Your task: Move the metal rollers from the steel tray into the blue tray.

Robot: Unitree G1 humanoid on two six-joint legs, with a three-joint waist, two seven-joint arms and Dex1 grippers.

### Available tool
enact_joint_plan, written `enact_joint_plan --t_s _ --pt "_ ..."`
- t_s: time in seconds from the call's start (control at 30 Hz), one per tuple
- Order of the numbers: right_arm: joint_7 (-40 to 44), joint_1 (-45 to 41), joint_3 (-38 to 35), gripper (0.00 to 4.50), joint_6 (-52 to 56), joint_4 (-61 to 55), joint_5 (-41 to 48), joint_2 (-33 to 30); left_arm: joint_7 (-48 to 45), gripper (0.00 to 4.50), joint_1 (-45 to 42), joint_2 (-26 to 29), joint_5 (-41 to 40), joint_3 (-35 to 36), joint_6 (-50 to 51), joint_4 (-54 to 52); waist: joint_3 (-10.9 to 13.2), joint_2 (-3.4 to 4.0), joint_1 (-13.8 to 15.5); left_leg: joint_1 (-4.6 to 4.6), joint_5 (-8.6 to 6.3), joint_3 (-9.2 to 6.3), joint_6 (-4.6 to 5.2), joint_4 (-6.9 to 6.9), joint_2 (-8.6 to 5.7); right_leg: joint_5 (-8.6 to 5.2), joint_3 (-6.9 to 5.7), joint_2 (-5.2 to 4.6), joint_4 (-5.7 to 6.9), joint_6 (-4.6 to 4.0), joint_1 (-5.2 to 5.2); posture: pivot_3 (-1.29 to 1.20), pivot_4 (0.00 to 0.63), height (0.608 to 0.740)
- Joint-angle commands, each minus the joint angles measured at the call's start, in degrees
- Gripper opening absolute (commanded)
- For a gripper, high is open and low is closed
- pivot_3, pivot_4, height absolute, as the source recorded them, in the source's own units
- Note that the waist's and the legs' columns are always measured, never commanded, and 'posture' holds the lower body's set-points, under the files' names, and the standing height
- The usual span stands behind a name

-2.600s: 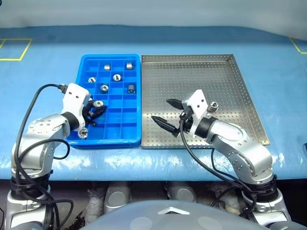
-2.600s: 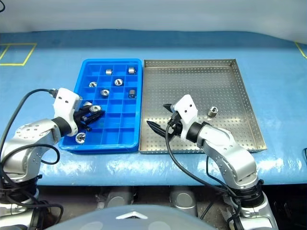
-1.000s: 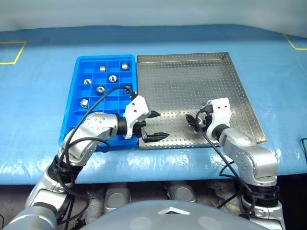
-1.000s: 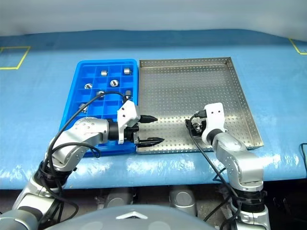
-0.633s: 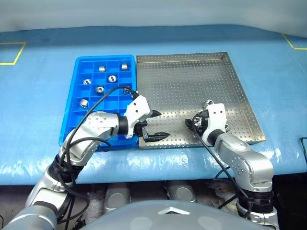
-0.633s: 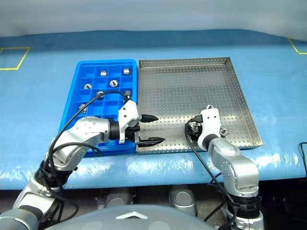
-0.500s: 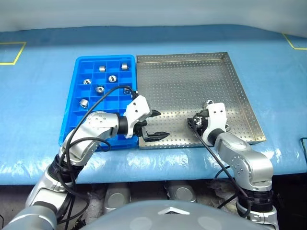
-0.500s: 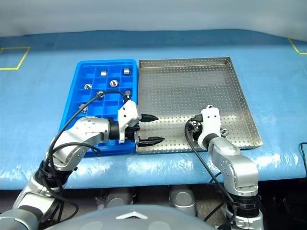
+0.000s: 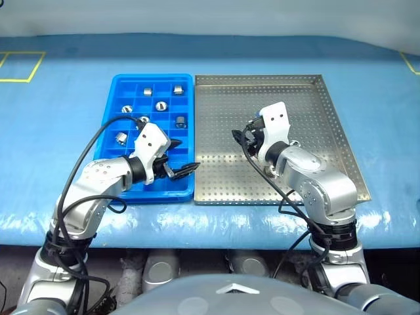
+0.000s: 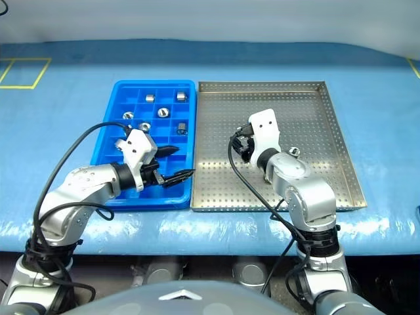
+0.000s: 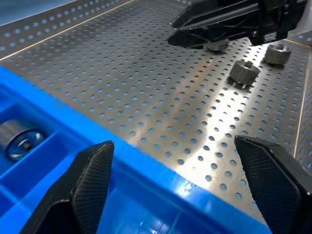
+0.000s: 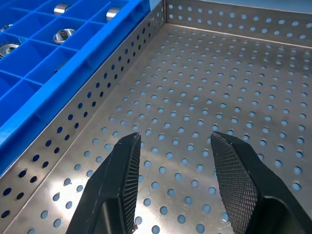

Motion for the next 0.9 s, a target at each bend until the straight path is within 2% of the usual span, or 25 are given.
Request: enact_joint_plan --t_s 0.03,0.23,0.33,0.43,0.67,0.9 --pt "-0.07 2.52 -1.41 2.35 -0.17 -2.53 -1.16 -1.99 0.48 4.33 -0.22 -0.93 -1.47 -0.53 0.16 -3.64 0.00 0.00 0.66 -0.03 0.00 -0.01 0.00 0.00 0.00 0.00 -0.02 -0.02 -0.06 0.00 0.00 0.08 0.150 0.740" --pt "-0.54 10.08 -6.02 2.35 3.17 -10.15 -2.38 -7.76 -0.27 4.33 -1.77 -2.17 -1.77 -3.21 -0.10 -2.31 -0.01 0.01 0.68 -0.06 0.00 0.00 0.00 0.02 -0.01 0.00 -0.02 -0.03 -0.08 0.01 -0.01 0.01 0.150 0.740" --pt "-0.29 13.44 -8.79 2.92 4.95 -13.81 -0.99 -7.71 -1.18 4.33 -3.65 -2.78 -1.47 -4.86 -0.48 -0.43 -0.01 0.02 -0.13 -0.01 0.00 0.01 0.00 0.04 0.03 0.00 -0.02 0.03 -0.03 0.02 -0.01 -0.02 0.150 0.740" --pt "-0.34 14.91 -9.86 3.82 6.14 -15.06 0.28 -5.85 -1.97 4.33 -5.49 -3.39 -0.95 -6.72 -0.97 1.47 -0.02 0.03 -1.25 0.08 0.00 0.01 0.00 0.04 0.06 -0.01 0.00 0.08 0.08 0.02 0.01 -0.04 0.150 0.740" --pt "-0.63 15.90 -10.43 3.82 6.37 -13.51 2.13 -0.77 -2.96 4.33 -7.50 -3.59 -0.56 -8.28 -1.87 3.63 -0.02 0.03 -2.75 0.11 0.00 0.04 0.00 0.05 0.05 0.00 0.05 0.08 0.12 0.03 0.02 -0.05 0.150 0.740" --pt "-1.56 18.11 -7.93 3.82 6.43 -9.68 0.44 -0.40 -2.75 4.33 -6.92 -2.99 -0.52 -7.73 -2.00 3.61 -0.01 0.03 -2.61 0.09 0.00 0.04 0.00 0.04 0.04 0.00 0.05 0.06 0.10 0.02 0.02 -0.04 0.150 0.740"
